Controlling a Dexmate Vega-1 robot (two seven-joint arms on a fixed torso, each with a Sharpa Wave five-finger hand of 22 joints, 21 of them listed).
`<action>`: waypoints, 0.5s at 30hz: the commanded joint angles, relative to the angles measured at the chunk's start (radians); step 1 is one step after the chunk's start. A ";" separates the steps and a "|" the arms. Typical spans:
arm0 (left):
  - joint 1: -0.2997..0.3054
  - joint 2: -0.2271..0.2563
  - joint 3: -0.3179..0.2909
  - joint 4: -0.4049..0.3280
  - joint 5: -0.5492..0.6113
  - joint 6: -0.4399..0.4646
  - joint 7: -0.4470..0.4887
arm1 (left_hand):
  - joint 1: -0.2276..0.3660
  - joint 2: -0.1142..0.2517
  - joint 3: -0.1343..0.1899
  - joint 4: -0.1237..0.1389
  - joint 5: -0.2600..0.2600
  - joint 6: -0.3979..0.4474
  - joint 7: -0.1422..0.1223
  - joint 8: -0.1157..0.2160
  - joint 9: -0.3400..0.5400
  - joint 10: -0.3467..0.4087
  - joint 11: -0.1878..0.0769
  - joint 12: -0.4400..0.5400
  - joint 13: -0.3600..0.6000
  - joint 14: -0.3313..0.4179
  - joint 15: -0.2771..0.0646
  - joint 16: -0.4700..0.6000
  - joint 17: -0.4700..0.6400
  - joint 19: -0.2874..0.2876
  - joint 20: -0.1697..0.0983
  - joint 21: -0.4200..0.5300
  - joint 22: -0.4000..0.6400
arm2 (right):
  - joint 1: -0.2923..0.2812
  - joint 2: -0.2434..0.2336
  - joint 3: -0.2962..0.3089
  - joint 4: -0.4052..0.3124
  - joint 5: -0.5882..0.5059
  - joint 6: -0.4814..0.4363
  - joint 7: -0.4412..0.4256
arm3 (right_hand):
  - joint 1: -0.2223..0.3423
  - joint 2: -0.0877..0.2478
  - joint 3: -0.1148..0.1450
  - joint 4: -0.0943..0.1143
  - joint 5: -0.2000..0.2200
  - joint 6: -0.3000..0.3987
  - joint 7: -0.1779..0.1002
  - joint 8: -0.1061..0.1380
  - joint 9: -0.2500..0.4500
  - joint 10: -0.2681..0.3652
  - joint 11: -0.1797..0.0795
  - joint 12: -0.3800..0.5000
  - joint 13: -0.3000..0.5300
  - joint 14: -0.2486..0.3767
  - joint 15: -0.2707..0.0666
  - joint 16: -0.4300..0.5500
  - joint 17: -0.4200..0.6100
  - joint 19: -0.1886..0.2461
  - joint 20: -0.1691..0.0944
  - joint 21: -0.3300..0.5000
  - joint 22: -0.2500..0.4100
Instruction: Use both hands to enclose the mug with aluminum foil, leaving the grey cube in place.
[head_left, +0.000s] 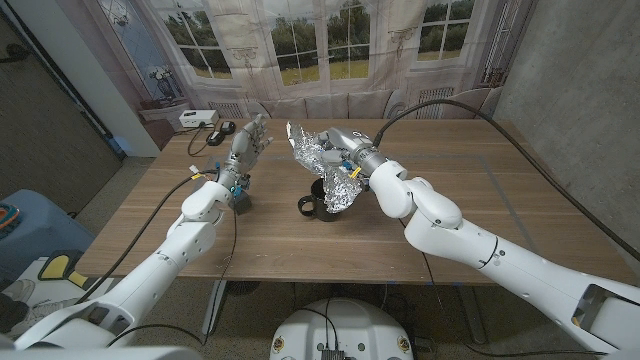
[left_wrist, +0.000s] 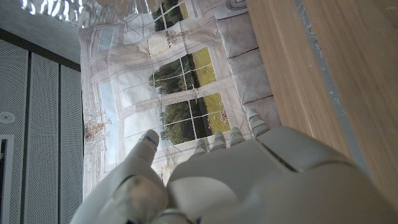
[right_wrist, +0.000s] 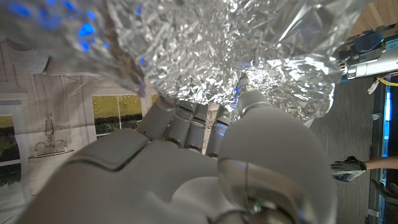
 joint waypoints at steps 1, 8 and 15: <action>-0.015 -0.007 0.002 0.024 -0.003 0.000 -0.011 | -0.005 0.000 -0.005 -0.001 0.008 -0.005 -0.003 0.002 0.003 -0.003 0.004 0.001 0.002 -0.026 0.003 0.001 0.004 0.004 0.004 0.000 0.003 | -0.008 0.038 -0.050 0.033 -0.145 -0.003 0.024 | 0.000 0.002 -0.005 0.004 -0.003 0.011 -0.001 -0.002 0.001 0.007 0.000 0.003 0.006 0.002 -0.080 -0.001 0.003 -0.005 -0.003 0.005 0.002; -0.015 -0.003 0.003 0.021 0.000 0.003 -0.011 | -0.006 0.000 -0.006 -0.001 0.008 -0.004 -0.004 0.002 0.003 -0.003 0.004 0.000 0.002 -0.025 0.005 0.001 0.004 0.005 0.004 0.000 0.003 | -0.019 0.058 -0.070 0.057 -0.226 -0.006 0.048 | 0.000 0.000 -0.007 0.004 -0.003 0.014 -0.003 -0.006 0.001 -0.001 -0.007 -0.002 0.006 -0.006 -0.080 -0.007 0.002 -0.015 0.001 0.005 0.001; -0.011 0.000 0.004 0.010 0.001 0.009 -0.007 | -0.006 0.000 -0.006 -0.001 0.008 -0.004 -0.005 0.002 0.003 -0.003 0.004 0.000 0.002 -0.025 0.004 0.001 0.004 0.005 0.004 0.000 0.003 | -0.035 0.071 -0.074 0.076 -0.275 -0.005 0.075 | 0.003 0.001 -0.007 0.003 -0.003 0.015 -0.005 -0.008 0.001 -0.002 -0.006 -0.004 0.007 -0.010 -0.084 -0.010 0.003 -0.018 0.001 0.006 0.000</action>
